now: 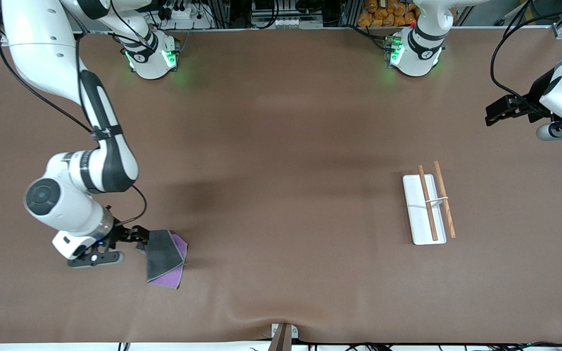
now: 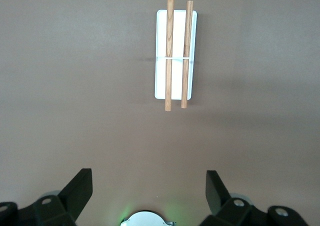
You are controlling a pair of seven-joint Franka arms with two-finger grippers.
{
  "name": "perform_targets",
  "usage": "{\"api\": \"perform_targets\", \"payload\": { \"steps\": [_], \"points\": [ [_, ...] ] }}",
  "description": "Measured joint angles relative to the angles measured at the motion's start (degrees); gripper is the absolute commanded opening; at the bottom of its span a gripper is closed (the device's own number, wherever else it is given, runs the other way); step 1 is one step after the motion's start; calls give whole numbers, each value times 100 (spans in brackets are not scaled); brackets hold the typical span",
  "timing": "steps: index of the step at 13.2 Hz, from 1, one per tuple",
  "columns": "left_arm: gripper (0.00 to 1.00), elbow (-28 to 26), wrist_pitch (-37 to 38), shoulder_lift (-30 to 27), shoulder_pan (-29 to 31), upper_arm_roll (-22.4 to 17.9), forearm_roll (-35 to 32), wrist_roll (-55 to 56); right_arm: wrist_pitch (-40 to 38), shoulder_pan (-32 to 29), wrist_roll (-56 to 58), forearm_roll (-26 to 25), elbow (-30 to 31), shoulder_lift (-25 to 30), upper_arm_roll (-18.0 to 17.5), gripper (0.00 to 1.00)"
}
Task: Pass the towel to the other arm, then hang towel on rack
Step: 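Lower the open right gripper onto the towel corner and close it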
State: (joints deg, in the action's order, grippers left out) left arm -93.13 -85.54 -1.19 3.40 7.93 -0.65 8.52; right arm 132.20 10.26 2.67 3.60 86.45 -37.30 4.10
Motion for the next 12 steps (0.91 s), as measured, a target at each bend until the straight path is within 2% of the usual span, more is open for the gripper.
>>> {"api": "perform_targets", "payload": {
  "steps": [8,9,10,11,12],
  "points": [
    [100,-130,-98,158,43,-6,0,0,594,142,151,7,7,-809,7,100],
    [100,-131,-99,163,43,-6,0,0,745,128,165,7,7,-939,27,86],
    [100,-132,-99,164,43,-5,0,0,902,97,244,7,6,-1052,46,61],
    [100,-133,-99,164,43,-5,0,0,979,51,354,20,2,-1120,57,10],
    [100,-133,-100,164,43,-5,0,0,981,20,426,62,-13,-1128,56,0]
  ]
}}
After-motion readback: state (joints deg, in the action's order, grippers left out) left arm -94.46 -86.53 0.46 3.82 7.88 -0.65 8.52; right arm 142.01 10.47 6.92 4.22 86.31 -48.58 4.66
